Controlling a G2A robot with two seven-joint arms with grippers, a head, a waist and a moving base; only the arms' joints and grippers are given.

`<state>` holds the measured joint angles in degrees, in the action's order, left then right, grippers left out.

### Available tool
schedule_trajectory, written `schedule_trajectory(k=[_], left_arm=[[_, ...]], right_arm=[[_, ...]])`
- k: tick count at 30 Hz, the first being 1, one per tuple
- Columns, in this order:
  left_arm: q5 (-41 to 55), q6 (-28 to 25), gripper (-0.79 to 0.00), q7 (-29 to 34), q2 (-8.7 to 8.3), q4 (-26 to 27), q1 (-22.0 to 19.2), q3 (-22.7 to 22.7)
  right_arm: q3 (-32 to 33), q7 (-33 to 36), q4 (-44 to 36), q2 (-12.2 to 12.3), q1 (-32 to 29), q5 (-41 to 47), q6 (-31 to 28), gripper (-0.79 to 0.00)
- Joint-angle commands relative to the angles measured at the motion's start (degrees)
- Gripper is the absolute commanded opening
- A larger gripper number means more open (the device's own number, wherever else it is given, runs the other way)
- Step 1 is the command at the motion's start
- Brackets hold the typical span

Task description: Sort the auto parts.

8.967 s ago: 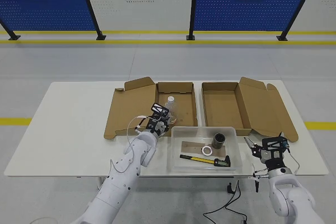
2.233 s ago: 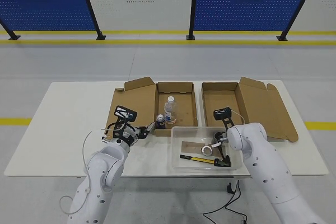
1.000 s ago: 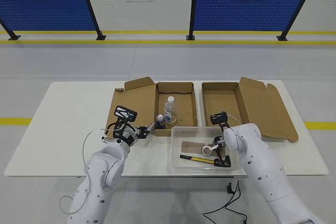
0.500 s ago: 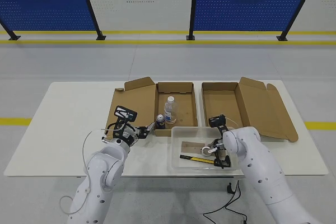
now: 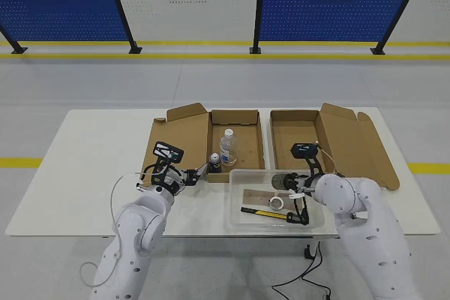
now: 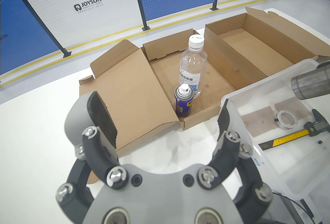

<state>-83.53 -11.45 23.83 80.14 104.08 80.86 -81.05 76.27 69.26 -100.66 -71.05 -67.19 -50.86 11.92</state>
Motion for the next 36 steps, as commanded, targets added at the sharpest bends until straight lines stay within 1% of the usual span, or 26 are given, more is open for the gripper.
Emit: schedule_trajectory(k=[1,5,7,10,16,21,30,36], left_arm=[[0.0,0.0,0.0,0.0,0.0,0.0,0.0,0.0],[0.0,0.0,0.0,0.0,0.0,0.0,0.0,0.0],[0.0,0.0,0.0,0.0,0.0,0.0,0.0,0.0],[0.0,0.0,0.0,0.0,0.0,0.0,0.0,0.0],[0.0,0.0,0.0,0.0,0.0,0.0,0.0,0.0],[0.0,0.0,0.0,0.0,0.0,0.0,0.0,0.0],[0.0,0.0,0.0,0.0,0.0,0.0,0.0,0.0],[0.0,0.0,0.0,0.0,0.0,0.0,0.0,0.0]], right_arm=[[2.3,-0.7,-1.7,0.1,-1.4,4.8,-0.6,-0.785],[7.3,-1.7,-2.2,0.1,-4.1,18.7,-0.9,-0.785],[9.6,-1.3,-0.9,0.0,-5.0,27.2,-1.2,-0.785],[12.0,0.3,2.1,0.0,-5.5,37.4,-1.8,-0.785],[14.0,4.6,8.2,0.4,-4.8,50.0,-2.2,-0.785],[14.2,7.7,11.7,0.8,-3.9,55.2,-3.0,-0.785],[13.6,9.0,13.9,1.9,-2.5,55.4,-5.5,-0.785],[13.2,8.1,14.2,2.5,-1.8,55.1,-6.0,-0.785]])
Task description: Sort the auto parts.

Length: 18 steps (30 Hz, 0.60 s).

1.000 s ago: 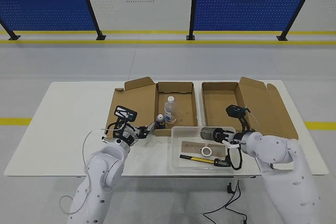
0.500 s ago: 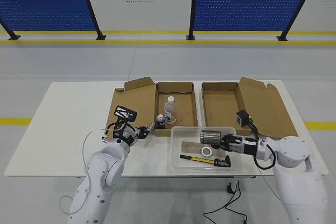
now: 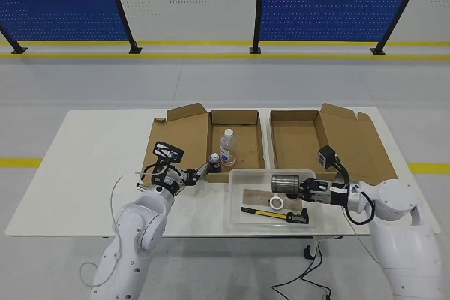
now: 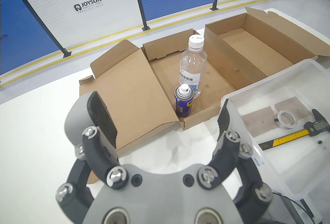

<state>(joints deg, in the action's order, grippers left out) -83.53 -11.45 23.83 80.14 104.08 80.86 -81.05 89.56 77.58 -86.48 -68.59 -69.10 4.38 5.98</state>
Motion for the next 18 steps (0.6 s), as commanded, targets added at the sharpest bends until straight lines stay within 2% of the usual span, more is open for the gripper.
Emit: schedule_trajectory(k=[1,6,10,18], left_arm=[[0.0,0.0,0.0,0.0,0.0,0.0,0.0,0.0],[0.0,0.0,0.0,0.0,0.0,0.0,0.0,0.0],[0.0,0.0,0.0,0.0,0.0,0.0,0.0,0.0],[0.0,0.0,0.0,0.0,0.0,0.0,0.0,0.0]], right_arm=[[-0.1,-0.4,0.1,0.2,0.2,0.0,-0.1,-0.785],[0.6,-6.9,-0.2,0.5,0.7,0.0,0.6,-0.785],[0.5,-10.2,-1.5,0.9,1.8,-3.7,-0.7,-0.785],[-2.7,-17.5,-3.5,1.9,6.4,-19.5,-9.0,-0.785]])
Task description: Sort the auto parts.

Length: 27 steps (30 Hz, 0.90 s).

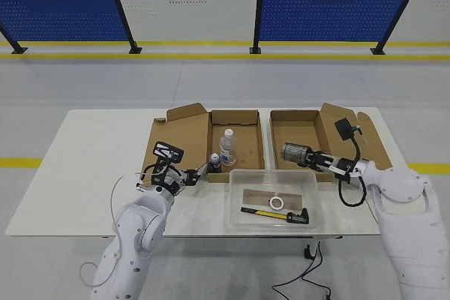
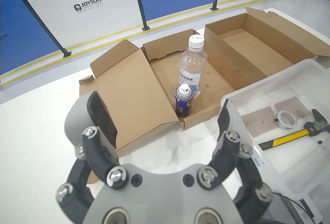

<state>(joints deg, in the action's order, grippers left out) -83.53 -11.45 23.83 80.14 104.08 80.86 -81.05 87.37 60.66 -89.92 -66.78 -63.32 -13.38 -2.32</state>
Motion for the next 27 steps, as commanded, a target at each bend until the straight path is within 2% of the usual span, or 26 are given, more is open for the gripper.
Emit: schedule_trajectory(k=[1,5,10,13,20,27], left_arm=[[0.0,0.0,0.0,0.0,0.0,0.0,0.0,0.0],[0.0,0.0,0.0,0.0,0.0,0.0,0.0,0.0],[0.0,0.0,0.0,0.0,0.0,0.0,0.0,0.0],[0.0,0.0,0.0,0.0,0.0,0.0,0.0,0.0],[0.0,0.0,0.0,0.0,0.0,0.0,0.0,0.0],[0.0,0.0,0.0,0.0,0.0,0.0,0.0,0.0]], right_arm=[[-1.1,-1.6,-0.2,0.1,1.5,-3.8,-1.5,-0.785],[-4.9,-5.2,0.4,0.2,5.9,-13.3,-2.7,-0.785],[-11.7,-7.7,3.7,-0.4,13.2,-21.7,-0.9,-0.785],[-16.6,-6.9,7.3,-1.3,17.8,-24.4,1.7,-0.785],[-29.5,-3.4,18.0,-4.5,28.8,-26.6,5.7,-0.785],[-39.7,-5.3,29.1,-8.8,36.6,-28.2,11.7,-0.785]])
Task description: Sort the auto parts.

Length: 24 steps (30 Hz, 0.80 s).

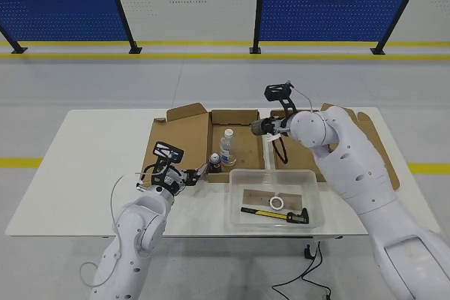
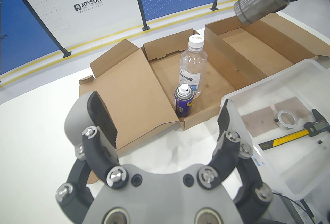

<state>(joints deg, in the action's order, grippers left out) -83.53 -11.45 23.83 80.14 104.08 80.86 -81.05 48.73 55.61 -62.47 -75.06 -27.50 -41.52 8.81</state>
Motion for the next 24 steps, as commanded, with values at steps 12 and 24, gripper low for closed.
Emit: schedule_trajectory(k=[12,24], left_arm=[[0.0,0.0,0.0,0.0,0.0,0.0,0.0,0.0],[0.0,0.0,0.0,0.0,0.0,0.0,0.0,0.0]], right_arm=[[-9.9,-5.1,19.0,-7.4,6.9,2.2,2.9,-0.785],[-13.1,-7.0,33.4,-12.5,9.0,4.9,-1.2,-0.785]])
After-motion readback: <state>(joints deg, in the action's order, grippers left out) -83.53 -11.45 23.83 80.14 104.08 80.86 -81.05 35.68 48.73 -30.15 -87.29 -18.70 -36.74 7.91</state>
